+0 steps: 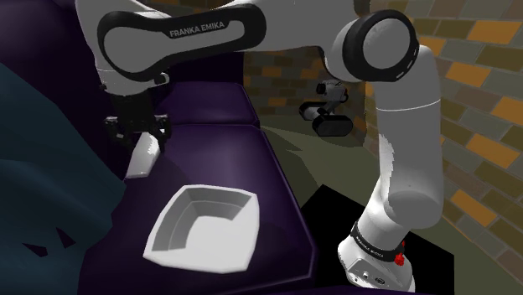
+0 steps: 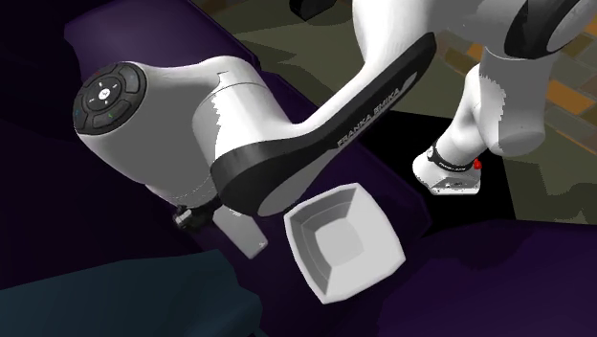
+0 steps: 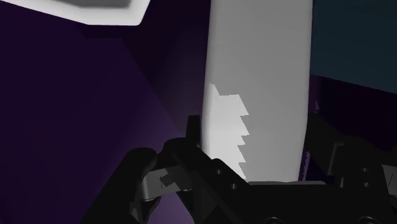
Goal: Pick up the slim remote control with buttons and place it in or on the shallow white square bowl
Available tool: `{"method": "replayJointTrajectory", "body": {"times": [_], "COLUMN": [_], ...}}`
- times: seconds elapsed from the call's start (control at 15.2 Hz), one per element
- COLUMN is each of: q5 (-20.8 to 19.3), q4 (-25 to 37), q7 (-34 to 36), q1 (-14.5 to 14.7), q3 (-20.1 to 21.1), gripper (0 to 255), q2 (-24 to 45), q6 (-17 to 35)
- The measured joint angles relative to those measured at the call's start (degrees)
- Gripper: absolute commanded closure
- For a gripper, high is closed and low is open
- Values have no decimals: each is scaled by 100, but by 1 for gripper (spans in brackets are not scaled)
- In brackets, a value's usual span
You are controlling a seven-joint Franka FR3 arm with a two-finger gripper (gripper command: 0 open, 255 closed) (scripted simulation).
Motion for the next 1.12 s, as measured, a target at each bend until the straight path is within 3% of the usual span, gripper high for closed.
{"method": "replayJointTrajectory", "body": {"times": [0.59,1.12], "q5": [888,1994], "q4": [-2299,-3940], "q7": [69,-50], "q1": [-342,-152], "q3": [357,508], "gripper": [255,255], "q2": [-1827,-3600], "q6": [703,890]}}
